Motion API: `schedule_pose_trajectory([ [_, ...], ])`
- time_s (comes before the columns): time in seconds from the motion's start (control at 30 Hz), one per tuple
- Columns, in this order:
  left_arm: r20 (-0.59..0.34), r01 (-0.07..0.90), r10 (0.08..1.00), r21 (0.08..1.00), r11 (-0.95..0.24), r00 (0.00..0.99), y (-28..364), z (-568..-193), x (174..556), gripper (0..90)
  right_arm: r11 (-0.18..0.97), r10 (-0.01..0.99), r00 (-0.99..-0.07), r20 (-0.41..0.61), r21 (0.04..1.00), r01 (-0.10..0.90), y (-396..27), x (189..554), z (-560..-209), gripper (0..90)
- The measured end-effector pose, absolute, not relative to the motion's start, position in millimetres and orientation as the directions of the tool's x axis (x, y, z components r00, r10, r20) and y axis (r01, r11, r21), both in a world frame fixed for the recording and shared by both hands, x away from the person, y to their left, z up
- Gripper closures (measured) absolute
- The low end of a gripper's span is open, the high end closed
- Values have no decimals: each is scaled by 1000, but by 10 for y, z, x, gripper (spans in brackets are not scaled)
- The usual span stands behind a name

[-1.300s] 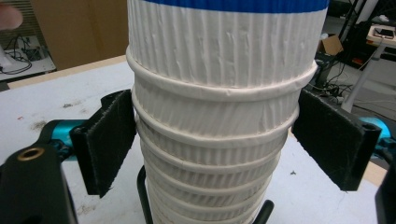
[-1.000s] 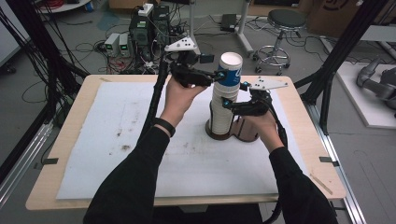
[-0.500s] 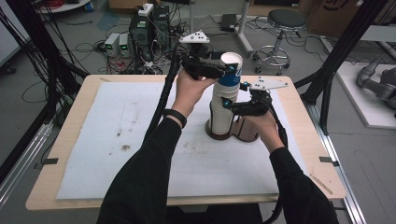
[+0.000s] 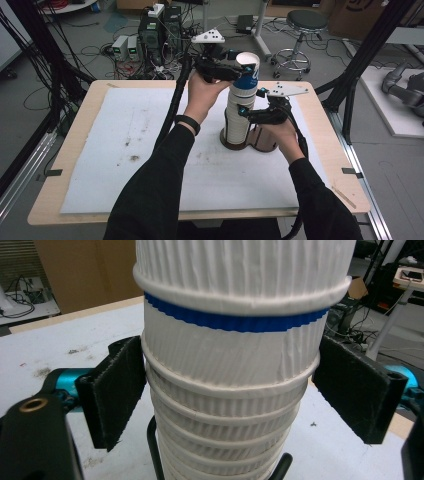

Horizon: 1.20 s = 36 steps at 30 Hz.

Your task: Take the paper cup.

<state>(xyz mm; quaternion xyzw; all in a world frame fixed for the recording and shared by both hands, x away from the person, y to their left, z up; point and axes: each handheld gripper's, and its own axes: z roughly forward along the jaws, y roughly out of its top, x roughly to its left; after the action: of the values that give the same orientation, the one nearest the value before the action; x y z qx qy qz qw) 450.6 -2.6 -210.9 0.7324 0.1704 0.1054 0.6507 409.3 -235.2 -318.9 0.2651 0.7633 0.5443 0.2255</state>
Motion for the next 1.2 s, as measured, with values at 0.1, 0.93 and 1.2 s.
schedule_pose_trajectory([
  [0.1,-62,99,390,992,-73,919,-14,-2037,4483,298,264,654,-755,-54,951,161,-2346,4090,-3189,148],
  [0.93,-17,15,414,1000,8,910,222,-1501,4308,298,267,655,-753,-57,950,161,-2350,4079,-3186,147],
  [1.2,15,-3,446,1000,-29,895,491,-1466,4129,298,265,655,-753,-56,951,159,-2352,4082,-3189,147],
])
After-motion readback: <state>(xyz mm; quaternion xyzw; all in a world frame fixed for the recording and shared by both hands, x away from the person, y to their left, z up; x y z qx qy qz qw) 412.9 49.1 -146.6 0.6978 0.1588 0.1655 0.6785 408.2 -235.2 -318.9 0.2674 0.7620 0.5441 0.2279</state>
